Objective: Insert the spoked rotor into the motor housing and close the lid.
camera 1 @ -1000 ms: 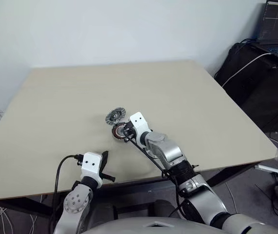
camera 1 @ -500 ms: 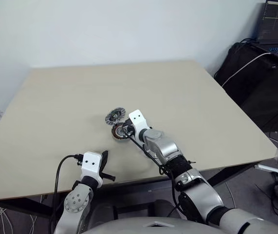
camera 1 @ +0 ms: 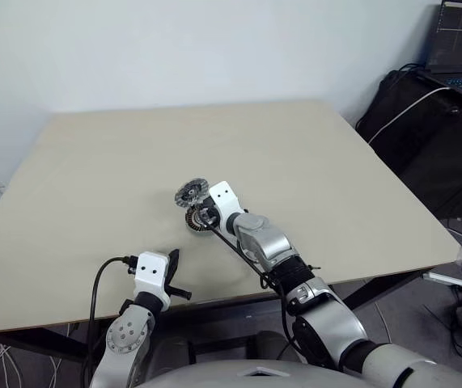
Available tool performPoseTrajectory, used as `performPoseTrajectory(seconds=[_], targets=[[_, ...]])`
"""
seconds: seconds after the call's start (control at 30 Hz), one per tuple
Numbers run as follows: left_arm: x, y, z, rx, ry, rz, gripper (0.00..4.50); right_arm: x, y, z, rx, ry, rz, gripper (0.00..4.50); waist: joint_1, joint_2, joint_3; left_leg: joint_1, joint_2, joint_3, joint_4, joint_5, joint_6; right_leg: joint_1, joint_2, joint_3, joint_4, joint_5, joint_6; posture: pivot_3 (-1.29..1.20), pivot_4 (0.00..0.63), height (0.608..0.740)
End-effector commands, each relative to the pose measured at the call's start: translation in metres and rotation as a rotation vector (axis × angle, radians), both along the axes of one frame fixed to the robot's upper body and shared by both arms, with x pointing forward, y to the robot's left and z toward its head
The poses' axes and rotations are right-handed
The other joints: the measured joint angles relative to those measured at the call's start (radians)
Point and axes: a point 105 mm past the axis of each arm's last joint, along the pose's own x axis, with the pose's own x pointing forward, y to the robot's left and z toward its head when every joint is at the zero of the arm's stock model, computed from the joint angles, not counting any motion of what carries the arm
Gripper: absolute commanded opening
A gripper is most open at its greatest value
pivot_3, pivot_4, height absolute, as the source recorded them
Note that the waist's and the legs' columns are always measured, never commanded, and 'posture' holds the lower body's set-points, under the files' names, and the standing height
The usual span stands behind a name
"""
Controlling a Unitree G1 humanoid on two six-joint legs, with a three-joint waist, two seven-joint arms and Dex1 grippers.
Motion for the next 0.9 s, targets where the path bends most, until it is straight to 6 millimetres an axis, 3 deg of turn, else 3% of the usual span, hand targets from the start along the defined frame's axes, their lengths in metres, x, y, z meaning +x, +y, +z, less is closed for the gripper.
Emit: performPoseTrajectory(seconds=[0.03,0.53,0.9], targets=[[0.006,0.001,0.008,-0.012,-0.051,0.002,0.00,0.006,0.007,0.017,0.032,-0.056,0.016,0.02,0.000,0.000,0.000,0.000,0.000,0.000,0.000,0.000,0.000,0.000,0.000,0.000,0.000,0.000,0.000,0.00,0.000,0.740],[0.005,-0.001,0.006,-0.021,-0.051,-0.001,0.00,-0.002,0.020,0.018,0.054,-0.057,0.095,0.02,0.000,0.000,0.000,0.000,0.000,0.000,0.000,0.000,0.000,-0.001,0.000,0.000,0.000,0.000,0.000,0.00,0.000,0.740],[0.006,-0.005,0.010,-0.024,-0.059,-0.012,0.00,0.002,0.013,0.014,0.012,-0.063,0.065,0.02,0.000,0.000,0.000,-0.003,0.000,0.001,0.000,0.000,0.000,-0.003,0.000,0.001,0.000,0.002,-0.003,0.00,0.000,0.740]])
